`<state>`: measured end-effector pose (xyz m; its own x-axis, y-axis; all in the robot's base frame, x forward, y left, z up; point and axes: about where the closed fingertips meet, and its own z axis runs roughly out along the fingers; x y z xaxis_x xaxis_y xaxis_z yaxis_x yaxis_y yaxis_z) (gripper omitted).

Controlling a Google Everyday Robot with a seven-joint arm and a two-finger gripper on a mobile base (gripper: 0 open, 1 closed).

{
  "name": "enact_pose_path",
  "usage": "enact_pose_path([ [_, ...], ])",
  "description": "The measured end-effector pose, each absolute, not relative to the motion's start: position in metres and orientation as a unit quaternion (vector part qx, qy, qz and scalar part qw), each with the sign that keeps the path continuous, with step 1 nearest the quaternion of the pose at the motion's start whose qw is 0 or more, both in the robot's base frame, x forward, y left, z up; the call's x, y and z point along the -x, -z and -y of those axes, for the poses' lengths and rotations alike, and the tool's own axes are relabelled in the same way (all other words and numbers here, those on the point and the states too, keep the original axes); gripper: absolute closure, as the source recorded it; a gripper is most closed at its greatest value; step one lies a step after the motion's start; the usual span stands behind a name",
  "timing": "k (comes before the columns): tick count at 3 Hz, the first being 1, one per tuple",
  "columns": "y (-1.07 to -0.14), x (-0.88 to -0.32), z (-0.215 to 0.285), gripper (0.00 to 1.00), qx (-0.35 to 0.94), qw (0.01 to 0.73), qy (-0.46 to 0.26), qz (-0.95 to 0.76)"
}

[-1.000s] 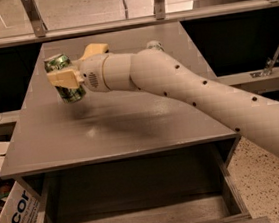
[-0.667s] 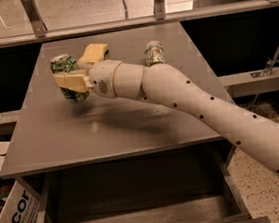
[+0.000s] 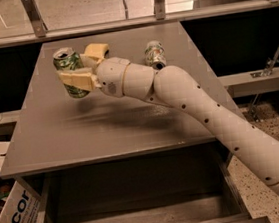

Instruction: Place green can upright

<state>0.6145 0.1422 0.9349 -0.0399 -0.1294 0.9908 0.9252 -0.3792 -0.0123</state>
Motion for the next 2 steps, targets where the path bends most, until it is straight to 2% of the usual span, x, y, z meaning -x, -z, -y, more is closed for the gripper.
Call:
enact_pose_path([
  [2,-0.9429,-0.6069,-0.1284,1.0,0.533,0.393,0.624,0.414],
])
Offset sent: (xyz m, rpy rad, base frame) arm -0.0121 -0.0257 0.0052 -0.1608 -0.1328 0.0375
